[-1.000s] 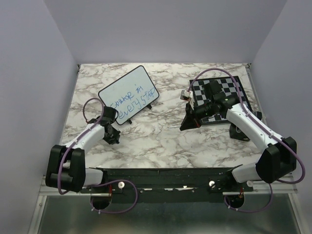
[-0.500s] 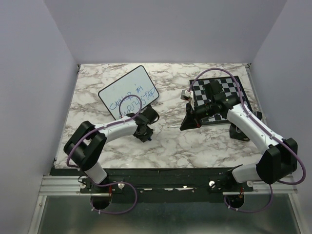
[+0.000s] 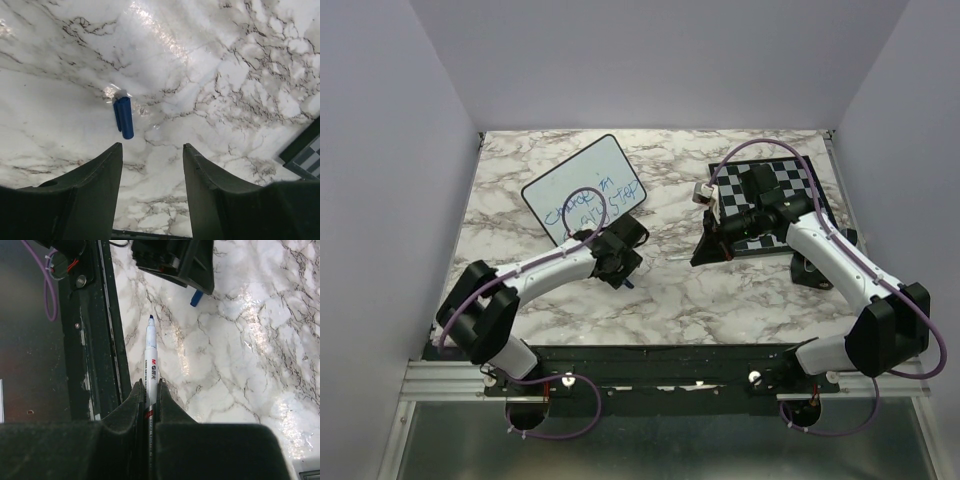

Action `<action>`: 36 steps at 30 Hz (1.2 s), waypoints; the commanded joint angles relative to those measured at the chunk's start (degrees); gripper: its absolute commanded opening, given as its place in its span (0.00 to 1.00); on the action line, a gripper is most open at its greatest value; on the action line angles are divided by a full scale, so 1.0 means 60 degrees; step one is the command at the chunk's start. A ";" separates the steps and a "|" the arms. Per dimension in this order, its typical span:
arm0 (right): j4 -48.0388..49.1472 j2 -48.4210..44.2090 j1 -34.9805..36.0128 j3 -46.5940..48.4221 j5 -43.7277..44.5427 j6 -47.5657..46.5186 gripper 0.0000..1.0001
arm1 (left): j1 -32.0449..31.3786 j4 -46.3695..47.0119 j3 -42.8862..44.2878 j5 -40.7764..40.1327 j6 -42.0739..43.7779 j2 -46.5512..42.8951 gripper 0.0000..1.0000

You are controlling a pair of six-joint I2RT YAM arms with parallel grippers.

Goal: Write a sentence on the whiteboard
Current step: Adjust the pen cap at the center of the board, then pick up the pen cap from the center of the board.

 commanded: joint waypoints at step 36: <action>-0.0284 0.0970 -0.0175 0.0145 0.0148 -0.0543 0.01 | 0.1220 0.0438 -0.1118 0.4569 2.2137 -0.2525 0.73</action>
